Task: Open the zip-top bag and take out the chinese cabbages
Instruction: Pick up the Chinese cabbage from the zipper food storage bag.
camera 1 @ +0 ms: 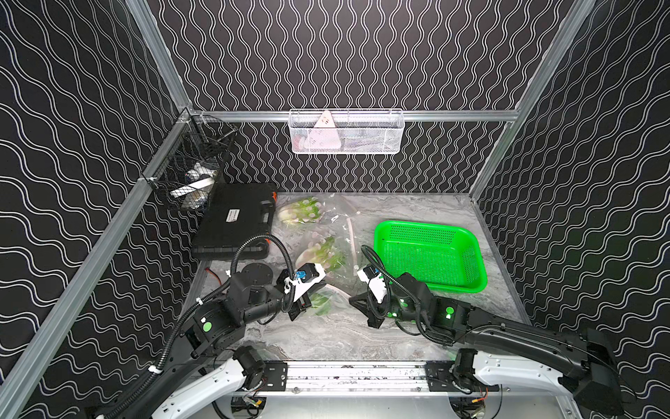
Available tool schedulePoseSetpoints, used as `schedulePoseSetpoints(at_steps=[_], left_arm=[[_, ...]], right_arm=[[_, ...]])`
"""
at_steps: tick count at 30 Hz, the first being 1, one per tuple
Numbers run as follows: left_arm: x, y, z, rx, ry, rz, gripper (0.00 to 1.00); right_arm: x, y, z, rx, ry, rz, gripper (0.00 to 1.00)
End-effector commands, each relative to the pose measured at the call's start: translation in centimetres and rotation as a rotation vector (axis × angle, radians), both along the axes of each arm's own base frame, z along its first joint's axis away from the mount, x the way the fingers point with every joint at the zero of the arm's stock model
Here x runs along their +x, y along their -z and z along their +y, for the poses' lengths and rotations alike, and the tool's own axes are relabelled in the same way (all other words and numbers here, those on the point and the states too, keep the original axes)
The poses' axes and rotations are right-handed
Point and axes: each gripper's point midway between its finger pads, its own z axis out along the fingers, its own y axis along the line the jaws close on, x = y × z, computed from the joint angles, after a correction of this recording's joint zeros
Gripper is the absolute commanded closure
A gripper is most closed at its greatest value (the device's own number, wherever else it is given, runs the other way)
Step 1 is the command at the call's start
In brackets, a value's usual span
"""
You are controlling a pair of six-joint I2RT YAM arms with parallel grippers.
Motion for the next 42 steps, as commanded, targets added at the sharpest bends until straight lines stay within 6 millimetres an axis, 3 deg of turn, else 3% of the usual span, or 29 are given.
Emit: schedulePoseSetpoints(at_steps=[1,9,17,25,36,39,42], left_arm=[[0.1,-1.0,-0.6,-0.034,0.024,-0.034,1.0],[-0.1,-1.1,-0.9,-0.043,0.038,-0.026,1.0],[-0.6,-0.9,-0.7,-0.042,0.049,-0.016,1.0],[-0.6,-0.5,-1.1,-0.055,0.061,0.008,1.0],[-0.6,-0.3,-0.9,-0.066,0.048,0.011,1.0],[-0.4,-0.1,-0.9,-0.073,0.034,0.012,1.0],[0.1,0.0,-0.8,-0.088,0.004,0.014,1.0]], right_arm=[[0.5,-1.0,0.9,0.037,-0.001,-0.025,1.0],[1.4,-0.8,1.6,0.023,0.023,-0.039,1.0],[4.5,-1.4,-0.5,-0.07,0.193,-0.151,1.0],[6.2,0.3,1.2,-0.135,0.198,-0.18,1.0],[8.6,-0.8,1.2,-0.021,0.205,-0.129,0.99],[8.7,-0.4,1.6,0.061,0.146,-0.043,0.98],[7.3,0.6,2.7,0.081,0.044,0.021,0.95]])
